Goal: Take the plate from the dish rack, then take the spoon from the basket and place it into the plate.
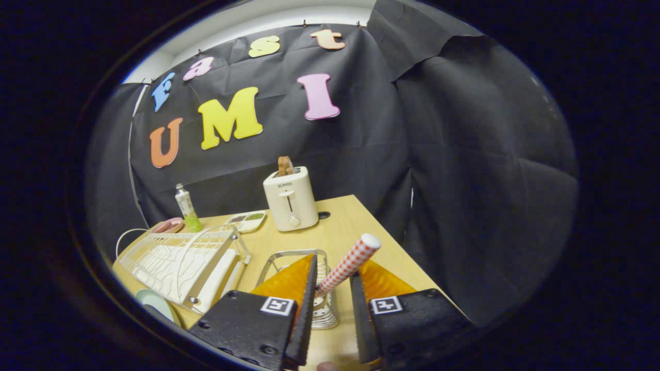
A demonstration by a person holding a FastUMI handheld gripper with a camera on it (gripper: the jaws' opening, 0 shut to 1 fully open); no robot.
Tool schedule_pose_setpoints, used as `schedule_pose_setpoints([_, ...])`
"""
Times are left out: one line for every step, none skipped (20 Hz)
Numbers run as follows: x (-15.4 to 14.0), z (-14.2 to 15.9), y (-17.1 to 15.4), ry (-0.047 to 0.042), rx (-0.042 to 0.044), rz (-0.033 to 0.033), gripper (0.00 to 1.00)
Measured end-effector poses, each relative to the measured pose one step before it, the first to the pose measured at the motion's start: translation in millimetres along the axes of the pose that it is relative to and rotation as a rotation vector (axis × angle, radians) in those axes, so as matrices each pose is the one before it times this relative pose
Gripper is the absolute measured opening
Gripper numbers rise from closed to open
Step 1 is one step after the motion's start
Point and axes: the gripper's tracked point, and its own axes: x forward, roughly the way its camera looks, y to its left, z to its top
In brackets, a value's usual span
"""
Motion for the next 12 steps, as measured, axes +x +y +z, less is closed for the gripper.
schedule_pose_setpoints([-1.55, 1.2, 3.52, 0.00309, 0.0057, 0.01399, 0.37])
schedule_pose_setpoints([-2.44, 1.67, 5.93, 0.00663, 0.01351, 0.01709, 0.33])
schedule_pose_setpoints([-2.21, -0.41, 4.85, 0.0084, 0.01592, 0.01633, 0.31])
schedule_pose_setpoints([-1.44, -0.11, 5.84, 0.00919, 0.01671, 0.01691, 0.25])
schedule_pose_setpoints([-1.22, -0.96, 5.34, 0.00912, 0.0147, 0.01563, 0.23])
schedule_pose_setpoints([-1.79, 0.48, 6.39, 0.00821, 0.01353, 0.01474, 0.18])
schedule_pose_setpoints([-1.07, 0.1, 3.55, 0.00562, 0.00568, 0.0035, 0.15])
schedule_pose_setpoints([-1.15, 0.28, 2.34, 0.00329, -0.00283, -0.00411, 0.12])
schedule_pose_setpoints([0.36, -0.01, 2.76, 0.00075, -0.00384, -0.00732, 0.12])
schedule_pose_setpoints([-0.55, 0.16, 0.48, 0.0024, 0.00183, -0.00983, 0.1])
schedule_pose_setpoints([-1.78, 0.39, 2.14, 0.00248, 0.00397, -0.0073, 0.09])
schedule_pose_setpoints([-1.73, 4.07, 2.13, -0.00627, -0.00202, -0.01023, 0.08])
